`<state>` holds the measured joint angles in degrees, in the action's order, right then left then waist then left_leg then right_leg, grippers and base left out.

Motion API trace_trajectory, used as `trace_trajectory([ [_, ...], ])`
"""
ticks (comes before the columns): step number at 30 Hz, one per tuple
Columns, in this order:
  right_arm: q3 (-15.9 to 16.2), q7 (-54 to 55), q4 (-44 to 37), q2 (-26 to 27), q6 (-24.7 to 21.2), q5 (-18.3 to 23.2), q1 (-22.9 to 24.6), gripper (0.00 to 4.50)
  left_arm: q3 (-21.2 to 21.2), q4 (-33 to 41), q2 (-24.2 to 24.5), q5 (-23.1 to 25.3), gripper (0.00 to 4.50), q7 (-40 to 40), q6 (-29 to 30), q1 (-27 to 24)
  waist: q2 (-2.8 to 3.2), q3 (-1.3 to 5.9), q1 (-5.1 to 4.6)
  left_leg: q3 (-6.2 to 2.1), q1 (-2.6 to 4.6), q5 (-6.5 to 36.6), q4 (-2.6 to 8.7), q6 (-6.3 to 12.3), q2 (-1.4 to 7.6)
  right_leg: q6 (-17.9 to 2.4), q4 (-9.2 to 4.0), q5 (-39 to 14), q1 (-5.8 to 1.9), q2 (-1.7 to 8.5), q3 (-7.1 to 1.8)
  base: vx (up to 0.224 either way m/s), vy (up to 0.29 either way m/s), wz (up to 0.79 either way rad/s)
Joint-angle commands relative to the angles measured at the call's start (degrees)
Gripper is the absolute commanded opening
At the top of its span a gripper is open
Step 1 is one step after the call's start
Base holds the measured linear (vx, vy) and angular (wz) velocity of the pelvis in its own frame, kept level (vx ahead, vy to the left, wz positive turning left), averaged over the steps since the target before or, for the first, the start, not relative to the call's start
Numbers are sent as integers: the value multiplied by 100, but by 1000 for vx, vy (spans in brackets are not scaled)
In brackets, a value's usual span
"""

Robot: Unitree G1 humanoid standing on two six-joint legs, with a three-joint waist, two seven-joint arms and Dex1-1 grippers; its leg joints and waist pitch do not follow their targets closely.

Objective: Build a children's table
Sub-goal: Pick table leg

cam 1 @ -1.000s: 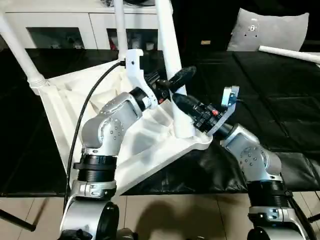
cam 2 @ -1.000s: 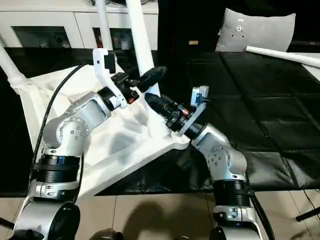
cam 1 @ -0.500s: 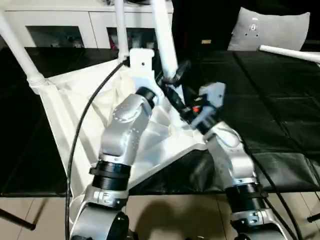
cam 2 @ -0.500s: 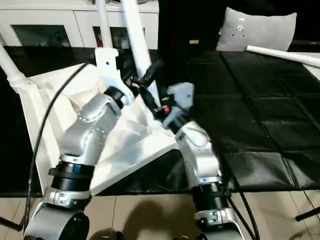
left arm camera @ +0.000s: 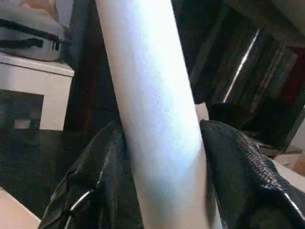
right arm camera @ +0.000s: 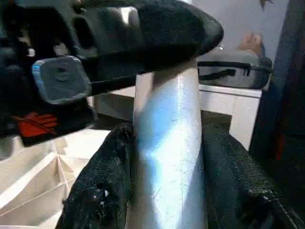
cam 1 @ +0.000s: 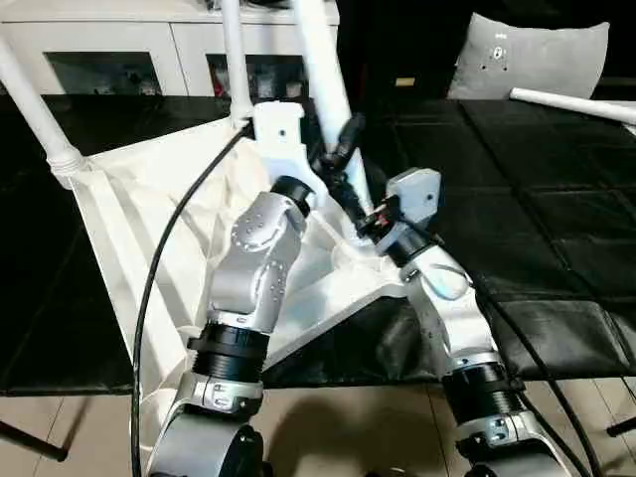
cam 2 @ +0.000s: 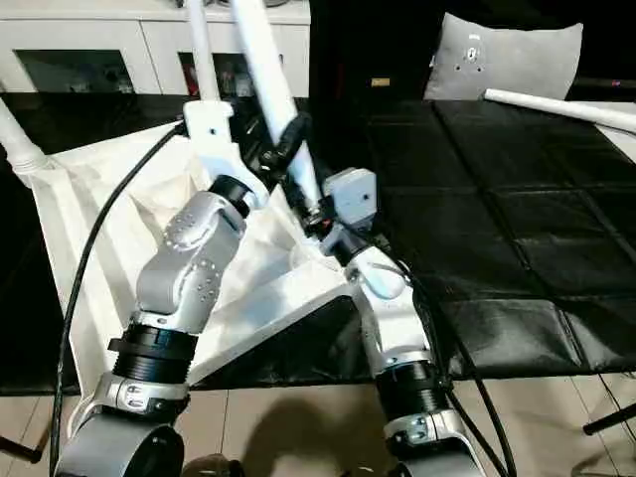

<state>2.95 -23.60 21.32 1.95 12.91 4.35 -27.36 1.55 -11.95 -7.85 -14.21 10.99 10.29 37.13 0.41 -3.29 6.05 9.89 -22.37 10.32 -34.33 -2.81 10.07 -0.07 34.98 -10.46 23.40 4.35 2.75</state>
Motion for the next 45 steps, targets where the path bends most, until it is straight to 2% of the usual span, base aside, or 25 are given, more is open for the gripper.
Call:
trace_trajectory([
  [1,82,-23,47,-25,154,-39,-146,183,34,-30,-261,-87,236,11,18,109,-70,415,-8,-64,82,800,386,397,256,-1133,-361,-598,-304,361,-218,0,0,0],
  [2,83,-30,70,-24,186,-43,-152,183,68,-33,-284,-138,236,9,38,117,-64,416,-7,-64,83,804,386,398,255,-1141,-359,-603,-305,359,-218,0,0,0],
  [3,83,-31,105,-22,231,-51,-162,183,89,-46,-297,-187,216,1,40,126,-61,418,-8,-66,81,807,384,397,257,-1151,-357,-597,-306,364,-218,0,0,0],
  [6,106,-6,238,-41,362,-80,-212,183,114,-131,-280,-298,210,8,-2,171,-46,418,-19,-68,87,845,388,384,257,-1167,-359,-595,-306,356,-216,0,0,0],
  [10,98,41,280,-62,374,-135,-224,183,139,-134,-271,-340,200,-13,-5,192,-48,422,-28,-68,82,796,381,392,255,-1176,-348,-483,-315,352,-216,0,0,0],
  [11,86,94,341,-84,343,-183,-244,183,168,-140,-258,-380,199,-46,-6,206,-23,424,-28,-71,83,781,379,399,255,-1186,-343,-435,-314,350,-216,0,0,0],
  [13,96,-64,410,-90,267,-88,-266,183,188,-147,-237,-403,197,-74,-11,216,-20,426,-40,-68,86,822,378,400,251,-1206,-347,-423,-319,345,-212,0,0,0],
  [14,102,-112,427,-90,253,-58,-271,239,189,-148,-229,-410,197,-80,-12,217,-28,424,-39,-70,83,842,381,404,254,-1216,-347,-420,-326,350,-213,0,0,0],
  [15,115,-193,442,-101,199,-12,-263,253,200,-163,-210,-417,197,-97,-20,229,-27,427,-38,-71,85,837,379,407,256,-1221,-341,-404,-327,350,-214,0,0,0],
  [16,125,-252,449,-116,141,20,-250,253,214,-181,-193,-420,197,-114,-27,243,-5,425,-43,-75,82,842,380,415,255,-1225,-344,-368,-328,341,-211,0,0,0],
  [18,137,-331,448,-131,45,71,-228,262,236,-207,-165,-423,195,-136,-36,265,-7,427,-39,-77,93,856,379,425,256,-1239,-343,-330,-329,341,-210,0,0,0],
  [19,179,-558,396,-195,-104,224,-161,275,317,-312,-63,-424,194,-186,-63,343,-8,429,-40,-78,92,866,380,422,252,-1253,-342,-321,-339,338,-207,0,0,0],
  [20,186,-650,327,-231,-164,298,-116,286,369,-370,6,-425,191,-198,-76,383,32,436,-30,-87,100,863,375,413,260,-1268,-329,-284,-337,346,-209,0,0,0],
  [22,187,-946,161,-329,-341,499,-10,297,478,-499,157,-428,189,-209,-113,469,8,434,-37,-85,94,868,374,431,251,-1260,-332,-223,-348,335,-207,0,0,0],
  [23,199,-1035,109,-367,-390,539,28,302,505,-522,201,-424,188,-213,-124,484,30,436,-26,-93,94,851,371,440,253,-1269,-325,-166,-352,343,-204,0,0,0],
  [27,180,-1293,-29,-539,-513,666,153,337,586,-599,353,-422,188,-201,-143,525,7,444,-28,-87,91,757,355,483,254,-1375,-309,-21,-356,348,-198,0,0,0],
  [28,-49,-1408,-181,-690,-794,937,201,341,658,-663,496,-450,188,-121,-132,566,10,442,-26,-85,98,774,358,498,253,-1389,-316,-80,-359,351,-200,0,0,0],
  [31,-261,-1392,-302,-831,-1014,1131,193,372,691,-674,608,-482,188,-9,-88,580,2,445,-4,-88,114,775,360,478,265,-1377,-316,-171,-352,352,-201,0,0,0],
  [32,-430,-1394,-457,-950,-1592,1437,166,382,686,-671,687,-533,188,154,8,580,-10,441,3,-85,112,752,360,474,260,-1386,-313,-186,-354,345,-202,0,0,0],
  [33,-471,-1404,-494,-987,-1737,1512,157,382,683,-666,707,-551,188,201,40,578,-4,435,4,-83,121,742,364,480,254,-1394,-316,-206,-355,340,-204,0,0,0],
  [35,-654,-1578,-654,-1209,-2425,1931,109,398,622,-628,835,-634,188,494,236,532,0,435,26,-76,126,735,357,479,251,-1403,-321,-262,-348,337,-204,0,0,0],
  [37,-729,-1733,-681,-1376,-2668,2082,71,419,594,-582,904,-732,188,692,382,475,-6,444,53,-72,124,705,349,453,253,-1406,-312,-280,-346,349,-203,0,0,0],
  [39,-849,-2025,-796,-1644,-3289,2520,27,432,563,-488,1000,-943,188,1035,591,386,-36,445,66,-70,114,644,345,456,245,-1442,-308,-278,-362,359,-199,0,0,0],
  [42,-875,-2439,-1045,-1934,-4080,3027,20,438,535,-360,1094,-1179,188,1376,848,314,-42,451,85,-67,110,546,331,510,245,-1460,-299,-233,-366,359,-195,0,0,0],
  [45,-921,-2756,-1214,-2136,-4508,3367,-35,438,487,-181,1207,-1452,188,1819,1147,247,-51,449,89,-64,98,516,329,513,254,-1465,-301,-313,-356,371,-192,0,0,0],
])
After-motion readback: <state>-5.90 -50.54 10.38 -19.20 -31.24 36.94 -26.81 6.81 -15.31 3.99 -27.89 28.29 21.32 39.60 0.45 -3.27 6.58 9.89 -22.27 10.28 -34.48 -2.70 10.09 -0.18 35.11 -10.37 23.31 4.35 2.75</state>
